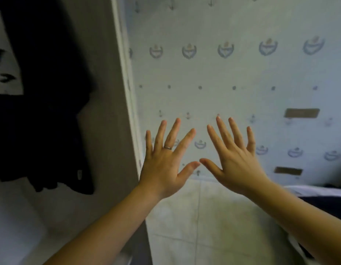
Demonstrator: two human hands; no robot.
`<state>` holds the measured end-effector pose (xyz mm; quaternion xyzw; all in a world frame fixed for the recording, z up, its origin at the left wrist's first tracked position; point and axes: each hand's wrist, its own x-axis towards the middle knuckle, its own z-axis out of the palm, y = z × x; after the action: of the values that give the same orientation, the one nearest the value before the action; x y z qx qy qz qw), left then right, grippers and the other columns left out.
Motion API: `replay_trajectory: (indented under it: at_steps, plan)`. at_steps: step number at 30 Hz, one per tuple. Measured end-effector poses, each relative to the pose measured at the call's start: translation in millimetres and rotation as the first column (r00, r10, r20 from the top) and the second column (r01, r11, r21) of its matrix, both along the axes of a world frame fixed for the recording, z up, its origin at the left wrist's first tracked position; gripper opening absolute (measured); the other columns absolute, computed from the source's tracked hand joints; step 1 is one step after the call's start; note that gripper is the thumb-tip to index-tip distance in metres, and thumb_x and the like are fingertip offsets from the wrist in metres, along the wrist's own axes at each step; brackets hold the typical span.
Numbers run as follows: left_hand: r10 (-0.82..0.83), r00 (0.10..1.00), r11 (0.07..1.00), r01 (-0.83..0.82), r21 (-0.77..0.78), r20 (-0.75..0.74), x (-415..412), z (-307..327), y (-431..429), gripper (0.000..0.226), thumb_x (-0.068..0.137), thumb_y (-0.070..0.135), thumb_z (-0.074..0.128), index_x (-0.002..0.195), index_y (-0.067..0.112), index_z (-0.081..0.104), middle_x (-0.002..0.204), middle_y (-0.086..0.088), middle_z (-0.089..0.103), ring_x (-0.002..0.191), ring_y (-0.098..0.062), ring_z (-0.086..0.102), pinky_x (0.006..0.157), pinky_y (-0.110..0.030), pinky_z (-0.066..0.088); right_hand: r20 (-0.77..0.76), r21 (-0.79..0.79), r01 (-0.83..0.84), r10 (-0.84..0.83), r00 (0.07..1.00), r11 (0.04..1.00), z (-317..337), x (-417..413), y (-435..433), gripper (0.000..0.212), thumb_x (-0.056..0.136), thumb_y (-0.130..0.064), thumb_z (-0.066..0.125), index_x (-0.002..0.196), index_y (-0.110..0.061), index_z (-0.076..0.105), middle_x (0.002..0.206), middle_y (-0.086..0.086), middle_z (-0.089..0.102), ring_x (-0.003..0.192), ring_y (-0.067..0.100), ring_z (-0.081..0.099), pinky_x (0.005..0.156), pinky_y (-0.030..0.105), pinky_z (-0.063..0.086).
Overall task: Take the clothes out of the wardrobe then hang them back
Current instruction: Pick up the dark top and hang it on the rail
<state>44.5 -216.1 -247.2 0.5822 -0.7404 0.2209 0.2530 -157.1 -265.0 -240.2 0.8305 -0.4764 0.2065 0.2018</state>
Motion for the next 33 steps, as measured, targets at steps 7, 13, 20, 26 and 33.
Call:
replay_trajectory:
  at_steps: [7, 13, 20, 26, 33]
  plan:
    - [-0.165, 0.985, 0.945, 0.171, 0.28, -0.045, -137.8, -92.2, -44.1, 0.07, 0.094, 0.073, 0.014, 0.156, 0.043, 0.001, 0.165, 0.005, -0.015, 0.151, -0.024, -0.019, 0.118, -0.058, -0.012, 0.044, 0.279, 0.243, -0.266, 0.963, 0.929, -83.8, -159.0, 18.3, 0.084, 0.088, -0.077, 0.008, 0.156, -0.029, -0.009, 0.162, 0.0, -0.022, 0.147, 0.025, -0.024, 0.116, 0.058, -0.012]
    - [-0.332, 0.935, 0.818, 0.35, 0.457, -0.122, -248.4, -157.2, -85.9, 0.071, 0.091, 0.074, 0.013, 0.155, 0.045, 0.001, 0.165, 0.009, -0.017, 0.15, -0.02, -0.022, 0.118, -0.059, -0.01, 0.04, 0.47, 0.481, -0.562, 0.826, 0.74, -156.2, -263.9, 39.9, 0.085, 0.084, -0.076, 0.002, 0.156, -0.031, -0.004, 0.163, -0.002, -0.017, 0.147, 0.023, -0.025, 0.116, 0.055, -0.014]
    - [-0.505, 0.838, 0.652, 0.526, 0.546, -0.206, -357.8, -204.8, -163.0, 0.069, 0.092, 0.074, 0.017, 0.153, 0.05, -0.004, 0.165, 0.006, -0.015, 0.15, -0.021, -0.021, 0.118, -0.056, -0.011, -0.01, 0.598, 0.652, -0.808, 0.589, 0.467, -215.4, -356.0, 23.8, 0.081, 0.089, -0.076, 0.012, 0.154, -0.035, -0.012, 0.161, -0.003, -0.023, 0.142, 0.02, -0.034, 0.115, 0.054, -0.019]
    - [-0.666, 0.721, 0.517, 0.629, 0.581, -0.189, -448.4, -220.8, -273.8, 0.071, 0.091, 0.074, 0.015, 0.155, 0.045, 0.001, 0.165, 0.005, -0.015, 0.151, -0.022, -0.018, 0.118, -0.056, -0.007, -0.043, 0.604, 0.739, -0.914, 0.404, 0.299, -233.2, -418.4, -41.8, 0.084, 0.081, -0.079, -0.005, 0.152, -0.037, -0.015, 0.161, -0.003, -0.023, 0.145, 0.022, -0.029, 0.111, 0.049, -0.025]
    - [-0.765, 0.629, 0.407, 0.637, 0.655, -0.137, -521.5, -230.1, -382.4, 0.074, 0.087, 0.074, 0.006, 0.155, 0.046, -0.003, 0.165, 0.004, -0.015, 0.151, -0.022, -0.016, 0.12, -0.053, -0.007, -0.054, 0.654, 0.747, -0.978, 0.201, 0.118, -247.2, -464.0, -124.2, 0.081, 0.083, -0.078, -0.005, 0.152, -0.038, -0.016, 0.161, -0.004, -0.023, 0.143, 0.02, -0.033, 0.112, 0.05, -0.025]
